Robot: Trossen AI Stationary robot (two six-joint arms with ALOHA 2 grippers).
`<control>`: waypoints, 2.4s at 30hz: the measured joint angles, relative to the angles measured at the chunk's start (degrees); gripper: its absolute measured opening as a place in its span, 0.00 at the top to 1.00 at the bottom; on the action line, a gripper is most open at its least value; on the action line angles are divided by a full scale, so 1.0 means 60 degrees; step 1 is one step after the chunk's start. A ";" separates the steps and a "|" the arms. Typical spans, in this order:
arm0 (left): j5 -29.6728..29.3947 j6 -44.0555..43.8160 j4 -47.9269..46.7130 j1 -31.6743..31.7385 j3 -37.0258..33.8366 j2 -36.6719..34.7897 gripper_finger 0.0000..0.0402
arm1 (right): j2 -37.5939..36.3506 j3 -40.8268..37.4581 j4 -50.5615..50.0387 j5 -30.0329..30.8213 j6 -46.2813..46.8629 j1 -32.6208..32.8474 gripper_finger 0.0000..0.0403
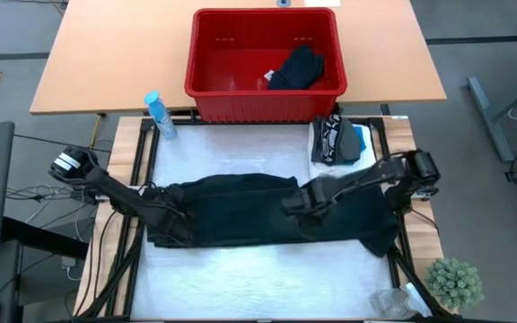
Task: Fold laundry
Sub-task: Fold the blue pants
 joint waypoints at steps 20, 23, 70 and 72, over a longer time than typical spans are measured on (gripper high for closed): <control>-0.2953 0.6301 0.6120 0.0618 0.1918 -0.1718 1.00 | -0.0214 -0.0776 -0.0113 -0.0584 0.3232 0.3419 0.55; -0.2574 0.7655 0.8433 0.1161 0.1659 -0.1178 1.00 | -0.0453 -0.0776 -0.0061 -0.0489 0.4057 0.3663 0.56; 0.2287 0.8375 0.9312 0.0805 0.1423 0.3410 1.00 | -0.2535 -0.0880 -0.3166 -0.1781 1.4266 0.5659 0.56; 0.2309 0.8396 0.9308 0.0787 0.1423 0.3410 1.00 | -0.2535 -0.1027 -0.3151 -0.1860 1.4735 0.5721 0.56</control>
